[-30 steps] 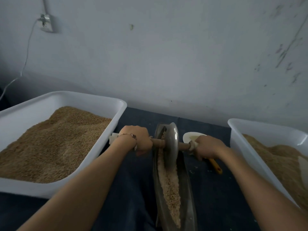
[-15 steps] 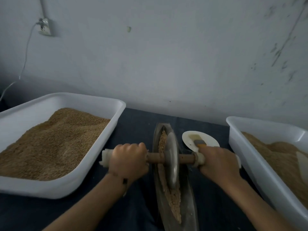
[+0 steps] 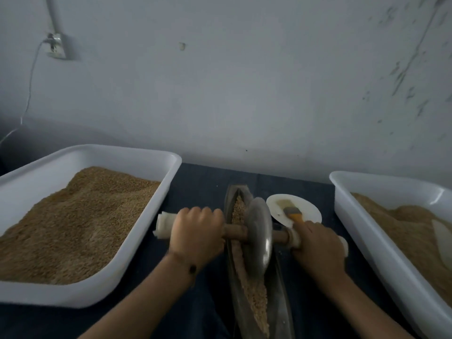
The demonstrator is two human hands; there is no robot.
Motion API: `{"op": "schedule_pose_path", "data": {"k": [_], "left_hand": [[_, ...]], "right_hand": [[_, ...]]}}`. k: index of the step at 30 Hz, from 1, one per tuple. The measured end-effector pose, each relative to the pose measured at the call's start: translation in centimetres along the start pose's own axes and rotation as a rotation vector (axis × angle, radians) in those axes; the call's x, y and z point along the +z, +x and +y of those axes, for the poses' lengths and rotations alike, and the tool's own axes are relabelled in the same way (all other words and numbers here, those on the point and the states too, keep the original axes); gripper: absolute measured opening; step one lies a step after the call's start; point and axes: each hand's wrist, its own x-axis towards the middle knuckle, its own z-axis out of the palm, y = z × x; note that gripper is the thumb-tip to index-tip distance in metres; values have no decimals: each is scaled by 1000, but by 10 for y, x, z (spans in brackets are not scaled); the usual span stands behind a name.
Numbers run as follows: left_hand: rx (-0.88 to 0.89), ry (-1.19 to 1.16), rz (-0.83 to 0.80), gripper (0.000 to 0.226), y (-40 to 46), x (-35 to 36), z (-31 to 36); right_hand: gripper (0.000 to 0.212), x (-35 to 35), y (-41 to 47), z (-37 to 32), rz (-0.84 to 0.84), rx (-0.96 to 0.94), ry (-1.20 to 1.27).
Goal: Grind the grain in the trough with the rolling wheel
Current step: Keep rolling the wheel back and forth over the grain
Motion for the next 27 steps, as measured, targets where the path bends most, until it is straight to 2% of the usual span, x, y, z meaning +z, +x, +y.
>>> {"op": "schedule_pose_path", "data": {"k": [2, 3, 4, 7, 9, 11, 14, 17, 19, 22, 25, 27], "left_hand": [[42, -64, 185, 27, -22, 0, 3], [53, -97, 217, 27, -30, 0, 2], [66, -110, 210, 29, -36, 1, 1], [35, -180, -2, 40, -33, 2, -5], [-46, -155, -125, 32, -20, 6, -15], [-111, -200, -316, 18, -4, 12, -24], [-142, -290, -427, 18, 18, 24, -32], [-189, -355, -561, 19, 41, 29, -38], [-190, -332, -593, 20, 51, 27, -41], [-179, -229, -478, 21, 48, 22, -33], [-115, -79, -226, 25, 22, 11, -17], [-14, -69, -41, 31, -2, 2, -8]], "right_hand": [[25, -2, -19, 0, 163, -57, 12], [24, -5, -23, 0, 217, -84, -2], [22, -8, -24, -1, 252, -114, -18], [24, -17, -11, -5, 236, -219, -42], [31, -21, 9, -9, 127, -233, -41], [29, -21, 33, -10, -65, -181, -134], [9, -18, 65, -6, -409, -84, -167], [7, -16, 92, -3, -601, -34, -120], [6, -16, 103, -4, -693, 16, -90], [5, -14, 93, -2, -612, 30, -66], [9, -15, 50, -1, -376, 28, -41], [16, -18, 16, -1, -229, -15, -63]]}}
